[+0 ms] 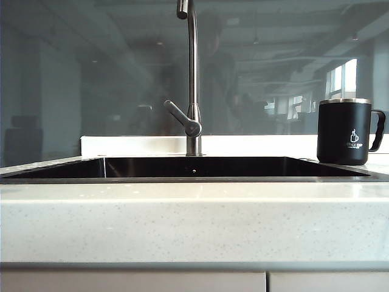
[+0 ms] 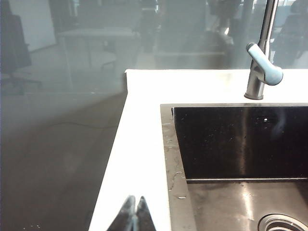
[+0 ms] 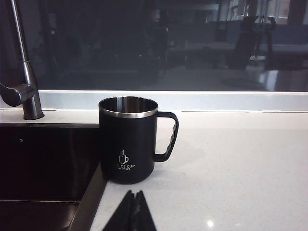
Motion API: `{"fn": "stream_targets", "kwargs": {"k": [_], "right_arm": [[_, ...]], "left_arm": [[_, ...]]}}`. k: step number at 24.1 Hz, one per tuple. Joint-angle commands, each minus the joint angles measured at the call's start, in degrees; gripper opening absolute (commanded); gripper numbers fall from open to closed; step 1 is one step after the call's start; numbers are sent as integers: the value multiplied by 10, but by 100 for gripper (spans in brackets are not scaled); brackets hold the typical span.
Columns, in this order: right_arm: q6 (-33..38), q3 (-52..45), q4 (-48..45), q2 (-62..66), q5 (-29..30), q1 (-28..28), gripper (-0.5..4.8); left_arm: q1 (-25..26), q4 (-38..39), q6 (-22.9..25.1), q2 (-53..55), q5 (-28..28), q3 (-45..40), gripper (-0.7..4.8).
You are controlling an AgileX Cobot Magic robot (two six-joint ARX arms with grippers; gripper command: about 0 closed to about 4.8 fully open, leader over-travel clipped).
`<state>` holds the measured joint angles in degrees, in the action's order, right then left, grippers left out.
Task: Pick up the mug next to the sink, go to the faucet to get some water, pour the water into the sink, and finally put the mug back to its place.
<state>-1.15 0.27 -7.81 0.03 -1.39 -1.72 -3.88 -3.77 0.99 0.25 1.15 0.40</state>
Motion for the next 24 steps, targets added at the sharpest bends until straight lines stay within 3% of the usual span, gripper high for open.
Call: {"fn": "stream_targets", "kwargs": {"k": [1, 12, 15, 18, 22, 24], "right_arm": [[-2, -2, -10, -1, 0, 1, -5], [7, -2, -14, -1, 1, 1, -6], [127, -2, -30, -1, -1, 1, -6], [220, 5, -41, -1, -3, 0, -6], [213, 60, -41, 12, -81, -3, -6], [183, 92, -47, 46, -90, -11, -6]], "left_arm": [[0, -5, 5, 0, 1, 2, -4], [0, -21, 2, 0, 1, 2, -4], [0, -48, -13, 0, 2, 2, -4], [0, -148, -55, 0, 2, 5, -4], [0, -152, -59, 15, 19, 48, -5], [0, -167, -60, 53, 27, 68, -5]]}}
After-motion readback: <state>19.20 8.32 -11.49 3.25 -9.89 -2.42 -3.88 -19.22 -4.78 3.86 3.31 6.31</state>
